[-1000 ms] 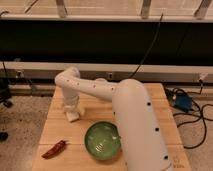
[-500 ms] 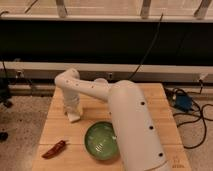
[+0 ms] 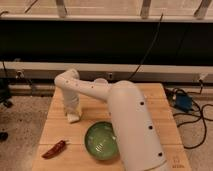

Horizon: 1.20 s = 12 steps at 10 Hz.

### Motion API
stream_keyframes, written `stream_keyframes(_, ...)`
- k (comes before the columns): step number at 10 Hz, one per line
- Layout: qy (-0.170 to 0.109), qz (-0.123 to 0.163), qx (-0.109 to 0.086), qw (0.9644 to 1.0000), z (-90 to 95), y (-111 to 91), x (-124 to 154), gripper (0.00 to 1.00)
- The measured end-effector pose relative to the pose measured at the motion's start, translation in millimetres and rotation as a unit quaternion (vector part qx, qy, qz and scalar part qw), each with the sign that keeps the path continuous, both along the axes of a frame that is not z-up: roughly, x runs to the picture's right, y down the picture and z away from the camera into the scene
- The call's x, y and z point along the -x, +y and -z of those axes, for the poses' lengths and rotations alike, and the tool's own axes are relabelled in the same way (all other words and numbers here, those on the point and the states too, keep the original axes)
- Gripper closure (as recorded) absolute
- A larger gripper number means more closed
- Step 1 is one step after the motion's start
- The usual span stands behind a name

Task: Place the white sponge in the ceramic bowl

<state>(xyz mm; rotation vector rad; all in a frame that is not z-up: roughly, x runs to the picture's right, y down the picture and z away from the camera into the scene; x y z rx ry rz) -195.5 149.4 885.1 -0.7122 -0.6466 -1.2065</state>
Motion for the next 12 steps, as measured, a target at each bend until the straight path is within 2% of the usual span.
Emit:
stream_keyframes(2,0.0,0.0,-0.001,1.0,13.2,-12,-6,1.0)
stream_keyframes(5,-0.004,0.001,-0.002,1.0,21.4,-13,-10,1.0)
stream_keyframes(7,-0.002,-0.003,-0.004,1.0,37.7,-22,-20,1.0)
stream_keyframes(12,-0.004,-0.009,-0.007,0.9999,60.0,-24,-41,1.0)
